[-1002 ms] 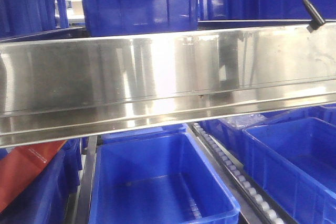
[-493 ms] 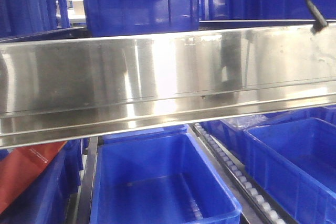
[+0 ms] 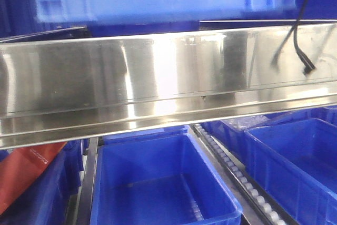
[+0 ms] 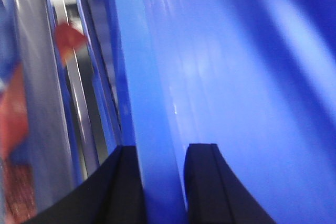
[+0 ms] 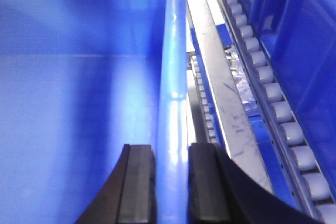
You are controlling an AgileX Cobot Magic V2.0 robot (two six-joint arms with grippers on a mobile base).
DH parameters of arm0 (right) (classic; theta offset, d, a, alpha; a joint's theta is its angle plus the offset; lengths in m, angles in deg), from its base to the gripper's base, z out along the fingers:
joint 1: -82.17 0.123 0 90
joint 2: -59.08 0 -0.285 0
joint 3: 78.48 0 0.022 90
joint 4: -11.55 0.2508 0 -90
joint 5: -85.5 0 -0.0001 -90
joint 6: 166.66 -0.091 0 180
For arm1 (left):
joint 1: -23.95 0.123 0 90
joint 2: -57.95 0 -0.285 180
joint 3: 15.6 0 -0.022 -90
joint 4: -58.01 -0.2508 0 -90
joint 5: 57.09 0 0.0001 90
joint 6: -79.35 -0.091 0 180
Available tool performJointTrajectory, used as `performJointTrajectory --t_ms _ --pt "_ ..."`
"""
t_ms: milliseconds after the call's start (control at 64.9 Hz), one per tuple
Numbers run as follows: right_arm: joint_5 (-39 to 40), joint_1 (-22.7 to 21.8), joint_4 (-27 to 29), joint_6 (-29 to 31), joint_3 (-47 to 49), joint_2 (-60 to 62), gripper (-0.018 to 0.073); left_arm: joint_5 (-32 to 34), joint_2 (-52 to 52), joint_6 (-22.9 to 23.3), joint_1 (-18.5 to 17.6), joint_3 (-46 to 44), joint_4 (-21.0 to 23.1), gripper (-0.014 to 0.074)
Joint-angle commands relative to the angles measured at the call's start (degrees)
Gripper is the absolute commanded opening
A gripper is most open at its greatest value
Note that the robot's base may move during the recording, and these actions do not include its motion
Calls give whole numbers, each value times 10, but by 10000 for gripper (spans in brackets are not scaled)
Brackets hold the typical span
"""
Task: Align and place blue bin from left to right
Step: 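Lower the blue bin onto the upper shelf with both grippers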
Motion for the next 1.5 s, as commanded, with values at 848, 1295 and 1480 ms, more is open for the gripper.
performJointTrajectory --t_ms 848,1295,1480 --pt "10 -9 -20 10 8 123 141 26 128 -42 -2 -9 3 424" --pt "-67 -1 -18 27 1 191 -88 72 295 -87 -2 187 2 4" --pt "-23 21 -7 34 -104 257 -88 218 465 -87 -2 392 -1 4"
